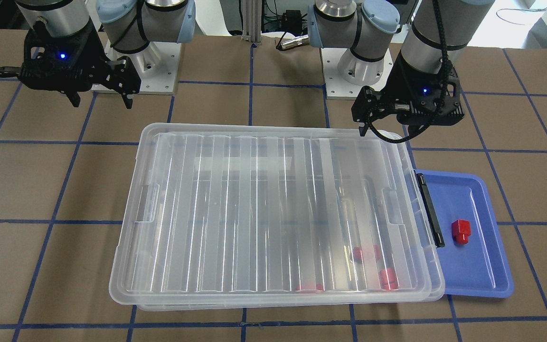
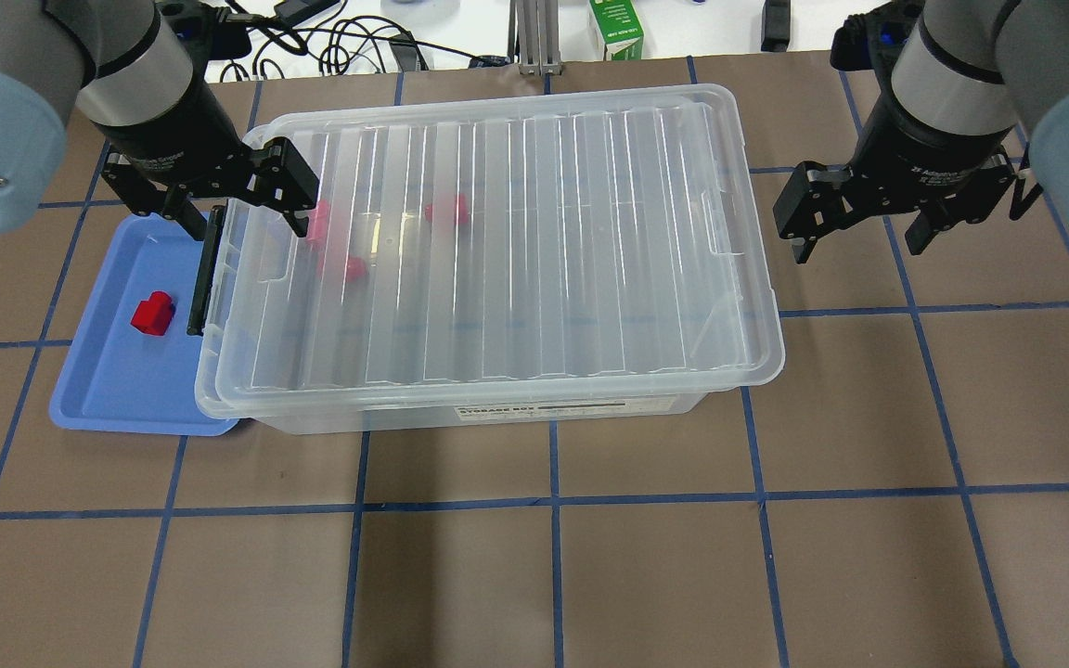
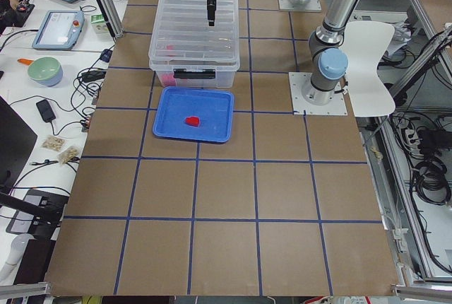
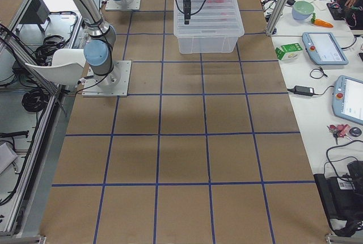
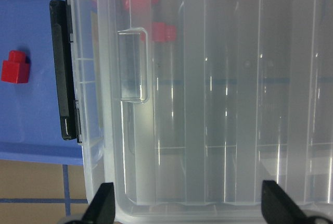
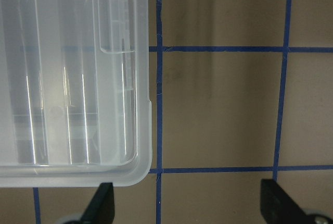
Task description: Place red block in blue tray from box
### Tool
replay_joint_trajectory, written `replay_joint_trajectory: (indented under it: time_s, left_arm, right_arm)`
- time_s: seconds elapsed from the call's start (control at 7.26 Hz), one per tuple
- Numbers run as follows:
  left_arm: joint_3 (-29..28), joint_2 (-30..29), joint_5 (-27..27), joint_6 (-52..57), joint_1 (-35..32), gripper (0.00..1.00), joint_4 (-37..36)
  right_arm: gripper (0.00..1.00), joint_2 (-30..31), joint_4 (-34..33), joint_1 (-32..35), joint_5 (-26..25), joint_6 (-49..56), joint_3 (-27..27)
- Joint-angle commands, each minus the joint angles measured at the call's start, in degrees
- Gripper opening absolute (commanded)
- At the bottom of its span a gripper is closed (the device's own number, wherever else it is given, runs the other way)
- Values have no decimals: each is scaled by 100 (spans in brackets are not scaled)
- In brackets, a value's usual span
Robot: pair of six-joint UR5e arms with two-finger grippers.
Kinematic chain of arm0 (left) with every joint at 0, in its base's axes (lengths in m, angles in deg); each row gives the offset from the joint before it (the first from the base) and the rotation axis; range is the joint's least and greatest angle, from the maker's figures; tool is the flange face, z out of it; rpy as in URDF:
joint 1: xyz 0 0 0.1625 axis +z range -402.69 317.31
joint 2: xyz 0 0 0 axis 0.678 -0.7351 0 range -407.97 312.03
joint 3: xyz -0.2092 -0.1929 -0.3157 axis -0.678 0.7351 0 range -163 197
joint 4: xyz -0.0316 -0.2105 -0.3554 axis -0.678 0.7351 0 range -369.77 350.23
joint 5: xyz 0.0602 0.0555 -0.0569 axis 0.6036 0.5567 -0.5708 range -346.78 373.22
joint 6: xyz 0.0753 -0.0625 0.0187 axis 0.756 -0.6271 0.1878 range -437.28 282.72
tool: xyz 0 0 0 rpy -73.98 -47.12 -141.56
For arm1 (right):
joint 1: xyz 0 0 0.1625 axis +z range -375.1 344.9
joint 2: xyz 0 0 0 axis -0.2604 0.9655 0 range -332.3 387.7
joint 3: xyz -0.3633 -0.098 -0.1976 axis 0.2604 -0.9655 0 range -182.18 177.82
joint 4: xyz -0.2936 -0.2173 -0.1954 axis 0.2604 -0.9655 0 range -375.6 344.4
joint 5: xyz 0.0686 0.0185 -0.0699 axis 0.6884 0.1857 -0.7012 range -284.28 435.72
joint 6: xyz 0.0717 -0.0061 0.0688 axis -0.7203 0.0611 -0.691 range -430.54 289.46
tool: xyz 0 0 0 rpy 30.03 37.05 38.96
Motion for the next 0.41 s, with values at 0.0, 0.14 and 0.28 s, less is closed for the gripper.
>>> replay_joint_trajectory:
  time_s: [0.0,0.14,0.28]
  left_arm:
    - [0,16,-3,-2,0,100,1]
    - [0,16,-3,-2,0,100,1]
    - [0,16,-3,-2,0,100,1]
  right_arm:
    - [100,3,-11,0,14,0,5]
    - [100,3,-11,0,23,9,5]
    - [100,3,-20,0,40,9,-4]
